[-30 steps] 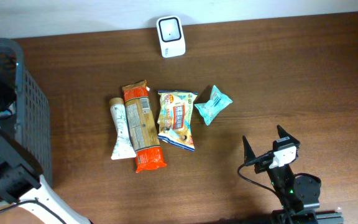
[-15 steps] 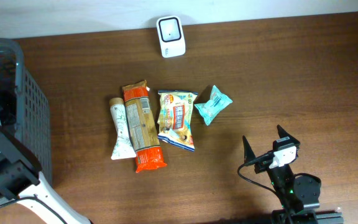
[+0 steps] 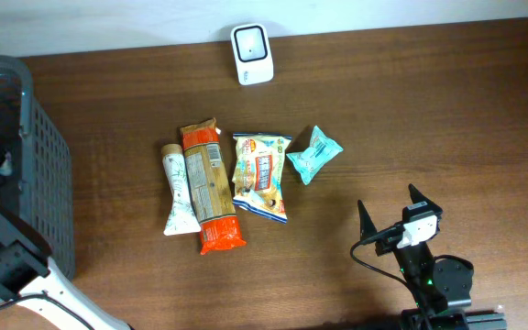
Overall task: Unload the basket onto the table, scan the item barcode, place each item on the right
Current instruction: 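Take the small green box from the basket and place it below the wipes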
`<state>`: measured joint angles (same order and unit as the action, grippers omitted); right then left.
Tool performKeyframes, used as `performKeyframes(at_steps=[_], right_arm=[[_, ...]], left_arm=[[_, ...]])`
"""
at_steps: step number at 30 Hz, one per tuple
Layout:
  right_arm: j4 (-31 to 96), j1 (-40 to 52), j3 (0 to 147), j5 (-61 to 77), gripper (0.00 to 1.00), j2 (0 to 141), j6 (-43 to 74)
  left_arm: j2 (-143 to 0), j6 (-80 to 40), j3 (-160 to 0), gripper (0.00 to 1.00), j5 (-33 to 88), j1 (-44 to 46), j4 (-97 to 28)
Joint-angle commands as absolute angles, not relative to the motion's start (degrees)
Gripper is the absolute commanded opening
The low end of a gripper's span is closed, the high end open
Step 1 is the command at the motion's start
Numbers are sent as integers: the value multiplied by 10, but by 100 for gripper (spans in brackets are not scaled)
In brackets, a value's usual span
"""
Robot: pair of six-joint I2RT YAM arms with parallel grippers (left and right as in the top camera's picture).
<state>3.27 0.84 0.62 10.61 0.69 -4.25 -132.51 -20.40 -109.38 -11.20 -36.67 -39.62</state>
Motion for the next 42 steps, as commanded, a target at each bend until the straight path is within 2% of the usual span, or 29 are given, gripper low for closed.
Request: performKeyframes(at_steps=[1,5,9,11,12,13,14,18,19,20,22,23,26,29,34,36,37,41,42], right_arm=[[36,12,3,109,99,4,-36],[36,12,3,109,99,4,-36],[36,12,3,109,99,4,-36],[36,12,3,109,99,4,-36],[36,12,3,109,99,4,-36],[36,12,3,109,99,4,-36],[36,12,3,109,99,4,-36],[36,12,3,109,99,4,-36],[36,12,3,109,99,4,-36],[36,12,3,109,99,4,-36],[36,12,3,109,99,4,-36],[36,12,3,109,99,4,-36],[36,12,3,109,99,4,-36],[36,12,3,109,99,4,-36],[36,12,3,109,99,4,-36],[36,12,3,109,99,4,-36],[36,12,3,109,99,4,-36],[36,12,3,109,99,4,-36],[36,12,3,109,99,4,-36]], left_arm=[[-1355,-203,-1095,0,-114,-369,-413],[-1353,-203,-1096,0,-88,-369,-486],[-1325,-203,-1096,0,25,-369,-555],[-1283,-201,-1096,0,38,-369,-581],[-1278,-201,-1096,34,37,-369,-587],[-1282,-201,-1095,59,36,-369,-589],[-1291,-201,-1094,68,34,-369,-588],[-1353,-201,-1094,72,32,-368,-573],[-1373,-201,-1094,70,30,-368,-553],[-1385,-201,-1094,54,30,-368,-542],[-1392,-201,-1094,8,30,-368,-537],[-1391,-201,-1094,0,31,-368,-540],[-1381,-201,-1142,0,33,-369,-606],[-1314,-201,-1202,0,53,-368,-649],[-1056,-201,-1250,0,65,-339,-643],[-985,-201,-1250,0,65,-266,-670],[-967,-176,-1250,0,65,-185,-703],[-1005,-155,-1158,0,63,88,-728],[-1017,-155,-1135,0,63,122,-716]])
